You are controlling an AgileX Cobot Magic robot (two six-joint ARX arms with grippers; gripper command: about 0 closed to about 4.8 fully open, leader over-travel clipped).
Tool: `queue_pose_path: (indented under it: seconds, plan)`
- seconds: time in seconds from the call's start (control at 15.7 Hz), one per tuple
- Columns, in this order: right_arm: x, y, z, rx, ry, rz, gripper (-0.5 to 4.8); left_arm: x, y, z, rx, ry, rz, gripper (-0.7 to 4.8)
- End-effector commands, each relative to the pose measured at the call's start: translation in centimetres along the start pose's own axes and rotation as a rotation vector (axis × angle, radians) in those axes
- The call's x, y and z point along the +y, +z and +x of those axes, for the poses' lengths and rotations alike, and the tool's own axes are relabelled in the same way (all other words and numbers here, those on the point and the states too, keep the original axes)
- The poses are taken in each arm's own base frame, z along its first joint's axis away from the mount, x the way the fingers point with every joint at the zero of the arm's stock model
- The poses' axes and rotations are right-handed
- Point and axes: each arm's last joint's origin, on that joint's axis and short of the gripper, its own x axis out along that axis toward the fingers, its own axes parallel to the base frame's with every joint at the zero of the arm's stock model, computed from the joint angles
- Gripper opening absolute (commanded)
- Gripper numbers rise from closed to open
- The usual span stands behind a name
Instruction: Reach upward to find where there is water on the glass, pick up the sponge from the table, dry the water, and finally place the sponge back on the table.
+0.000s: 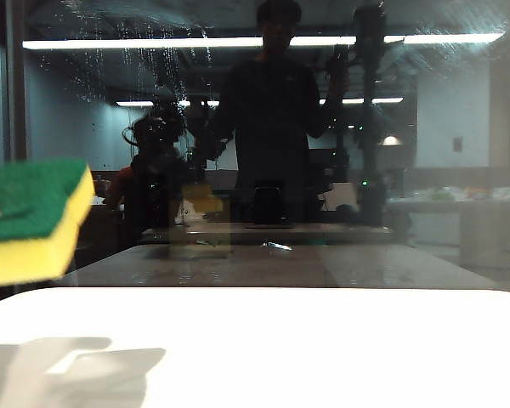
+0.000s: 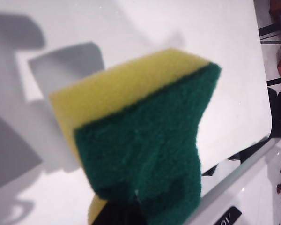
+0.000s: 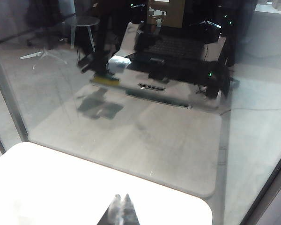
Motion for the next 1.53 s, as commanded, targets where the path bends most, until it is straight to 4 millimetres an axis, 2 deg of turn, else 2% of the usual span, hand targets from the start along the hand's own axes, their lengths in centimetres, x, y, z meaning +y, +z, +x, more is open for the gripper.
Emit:
queue_pose_path:
  seconds: [0.06,0.25,0.57,0.64,0.76,0.95,1.08,1.15,1.21,1.4,1.53]
  plan:
    - [0.0,0.2,-0.1,-0.016,-0.003,-0.005,-0.06,0.8,1.1,1.4,0.012,-0.046,-0.023,-0.06]
    - [0.0,0.2,-0.1,-0.015,-0.003,-0.005,-0.06,1.7,2.1,3.3,0.04,-0.099,-0.053,-0.06]
    - [0.0,0.1,-0.1,-0.011,-0.003,-0.005,-0.06,3.1,2.3,5.2,0.087,-0.071,-0.108,0.0]
    - [0.0,0.1,-0.1,-0.009,-0.003,-0.004,-0.06,3.2,2.3,5.4,0.095,-0.057,-0.117,0.27]
    - [0.0,0.0,-0.1,0.001,-0.002,-0.002,-0.06,3.6,2.2,5.7,0.105,-0.022,-0.132,1.38]
    - [0.0,-0.1,-0.1,0.006,-0.001,-0.002,-0.06,3.6,2.2,5.7,0.102,-0.015,-0.123,1.89]
    - [0.0,-0.1,-0.1,0.006,-0.001,-0.002,-0.06,3.6,2.4,5.7,0.09,-0.021,-0.061,1.62]
    - [0.0,-0.1,-0.1,0.006,-0.003,-0.002,-0.06,3.5,2.5,5.7,0.083,-0.023,-0.026,0.15]
    - [0.0,-0.1,-0.1,0.005,-0.005,-0.003,-0.06,3.5,2.5,5.6,0.079,-0.024,-0.013,-0.06]
    - [-0.1,0.0,-0.2,0.006,-0.051,-0.01,-0.06,3.0,2.7,5.0,0.043,-0.03,0.044,-0.06]
    - [-0.1,0.0,-0.2,-0.002,-0.058,-0.015,-0.06,1.8,3.0,3.6,-0.048,-0.009,0.134,-0.06]
